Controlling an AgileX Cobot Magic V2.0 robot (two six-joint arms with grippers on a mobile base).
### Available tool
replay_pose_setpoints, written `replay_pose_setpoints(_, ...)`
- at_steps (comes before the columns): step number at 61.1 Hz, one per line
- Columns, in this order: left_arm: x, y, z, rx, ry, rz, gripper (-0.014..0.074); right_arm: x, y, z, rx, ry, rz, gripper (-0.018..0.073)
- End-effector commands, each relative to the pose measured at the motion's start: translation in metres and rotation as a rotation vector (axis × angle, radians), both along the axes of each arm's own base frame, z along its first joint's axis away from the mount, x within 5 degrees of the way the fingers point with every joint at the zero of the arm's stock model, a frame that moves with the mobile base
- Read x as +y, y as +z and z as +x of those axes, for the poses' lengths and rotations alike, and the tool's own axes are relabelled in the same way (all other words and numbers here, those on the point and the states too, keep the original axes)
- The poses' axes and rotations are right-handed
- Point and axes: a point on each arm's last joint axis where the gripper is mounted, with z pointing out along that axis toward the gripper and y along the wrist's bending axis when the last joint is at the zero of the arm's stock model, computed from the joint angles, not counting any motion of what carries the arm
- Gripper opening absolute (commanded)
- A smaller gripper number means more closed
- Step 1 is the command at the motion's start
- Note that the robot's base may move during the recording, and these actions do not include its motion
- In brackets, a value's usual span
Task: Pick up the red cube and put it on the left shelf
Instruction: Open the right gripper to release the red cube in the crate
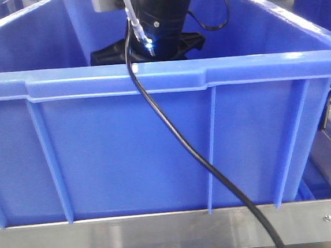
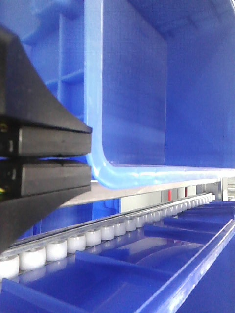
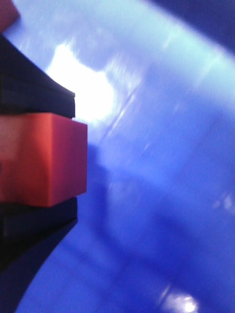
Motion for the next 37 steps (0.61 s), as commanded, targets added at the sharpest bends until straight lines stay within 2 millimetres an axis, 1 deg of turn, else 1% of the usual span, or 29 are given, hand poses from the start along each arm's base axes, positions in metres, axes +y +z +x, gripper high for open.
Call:
replay_pose_setpoints(1, 0.0, 0.001, 0.0, -0.081, -0.007, -0.007, 0.0102, -0.005, 0.034, 0.002, -0.093, 0.002, 0.041, 0.0272)
replay_pose_setpoints(8, 0.0, 0.001, 0.0, -0.081, -0.007, -0.007, 0.0102, -0.007, 0.026, 0.004, -0.062, -0.002, 0.014, 0.0405)
replay_pose_setpoints(13, 0.0, 0.001, 0.0, -0.081, -0.007, -0.007, 0.0102, -0.007, 0.023, 0.004, -0.051, -0.002, 0.001, 0.0483)
replay_pose_setpoints(17, 0.0, 0.001, 0.0, -0.081, -0.007, -0.007, 0.0102, -0.007, 0.023, 0.004, -0.051, -0.002, -0.002, 0.0523)
replay_pose_setpoints(21, 0.0, 0.001, 0.0, -0.081, -0.007, -0.007, 0.0102, -0.008, 0.026, 0.003, -0.056, -0.002, -0.001, 0.0545)
replay_pose_setpoints(28, 0.0, 0.001, 0.0, -0.081, -0.007, -0.007, 0.0102, -0.007, 0.036, 0.005, -0.07, -0.004, 0.009, 0.0546)
replay_pose_setpoints(37, 0.0, 0.001, 0.0, -0.081, -0.007, -0.007, 0.0102, -0.007, 0.061, 0.003, -0.107, -0.006, 0.035, 0.0538)
